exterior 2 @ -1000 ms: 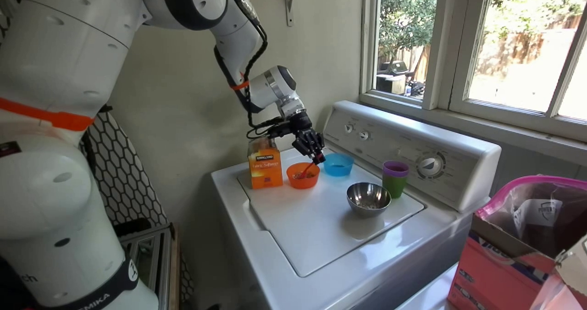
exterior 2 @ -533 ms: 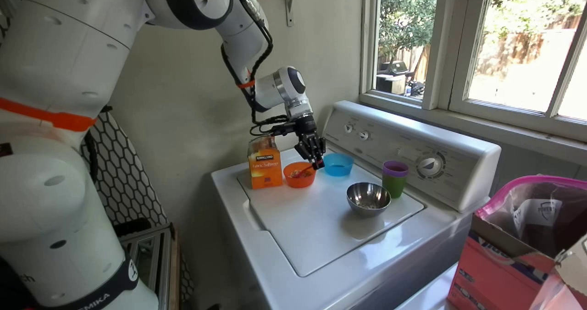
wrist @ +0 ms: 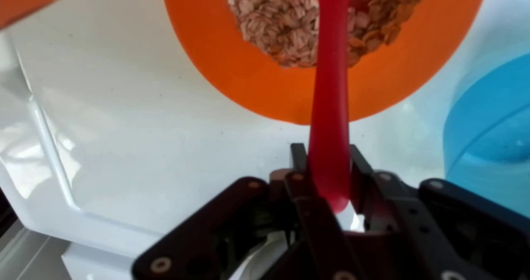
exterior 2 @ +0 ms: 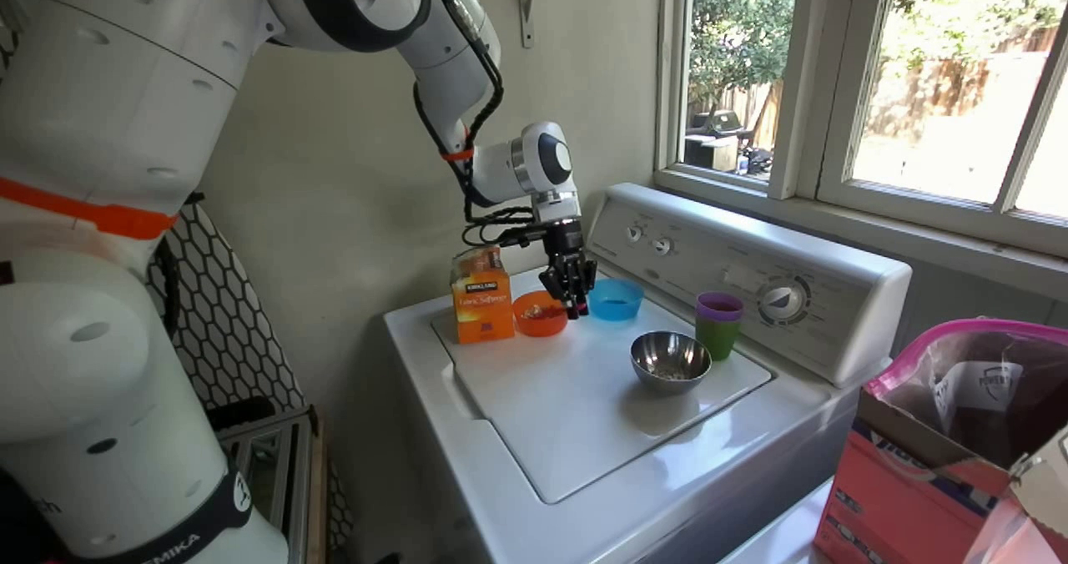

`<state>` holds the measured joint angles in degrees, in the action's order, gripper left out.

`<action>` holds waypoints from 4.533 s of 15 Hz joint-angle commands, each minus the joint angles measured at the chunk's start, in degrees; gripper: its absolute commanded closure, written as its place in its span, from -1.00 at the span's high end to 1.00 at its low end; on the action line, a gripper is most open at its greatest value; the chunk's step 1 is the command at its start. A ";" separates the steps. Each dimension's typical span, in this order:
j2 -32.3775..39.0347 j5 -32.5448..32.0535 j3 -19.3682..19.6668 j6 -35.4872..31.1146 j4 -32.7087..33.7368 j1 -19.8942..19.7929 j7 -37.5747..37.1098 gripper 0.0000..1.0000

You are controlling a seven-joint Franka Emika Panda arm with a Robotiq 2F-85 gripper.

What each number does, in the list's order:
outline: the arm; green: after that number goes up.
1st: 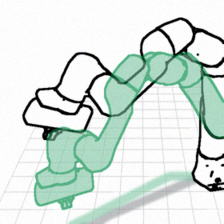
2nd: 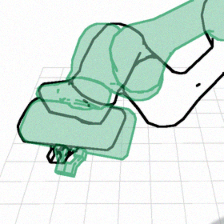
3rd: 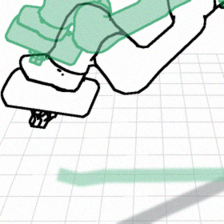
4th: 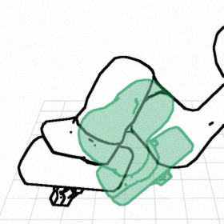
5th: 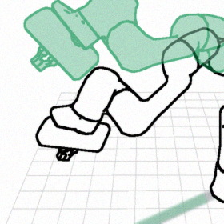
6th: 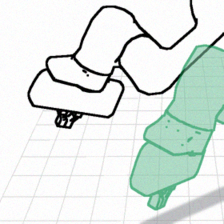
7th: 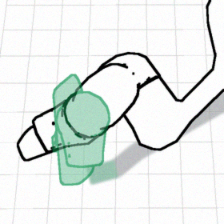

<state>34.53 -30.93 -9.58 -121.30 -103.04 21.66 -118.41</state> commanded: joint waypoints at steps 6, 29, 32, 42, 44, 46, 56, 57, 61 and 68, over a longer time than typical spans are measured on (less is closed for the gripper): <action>-0.86 8.79 3.25 -6.60 -3.57 -0.32 2.99 -0.87; -7.14 14.21 4.92 -12.88 -12.04 -2.61 4.21 -0.87; -7.65 17.22 5.03 -14.59 -13.75 -3.93 5.93 -0.87; -9.81 23.41 5.39 -15.42 -14.90 -5.63 7.93 -0.87; -10.26 24.03 5.28 -15.44 -14.89 -5.79 8.11 -0.87; -10.75 24.84 5.18 -15.76 -15.24 -6.11 8.44 -0.87; -15.10 28.64 6.09 -17.11 -21.06 -8.48 10.90 -0.87; -12.30 27.45 6.40 -14.87 -17.32 -7.62 9.82 -0.49; -13.76 27.37 6.49 -14.90 -18.78 -7.98 9.85 -0.49; -12.43 28.48 7.35 -12.12 -16.57 -8.62 8.49 -0.87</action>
<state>21.27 -3.84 -3.11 -135.67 -120.97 13.40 -109.21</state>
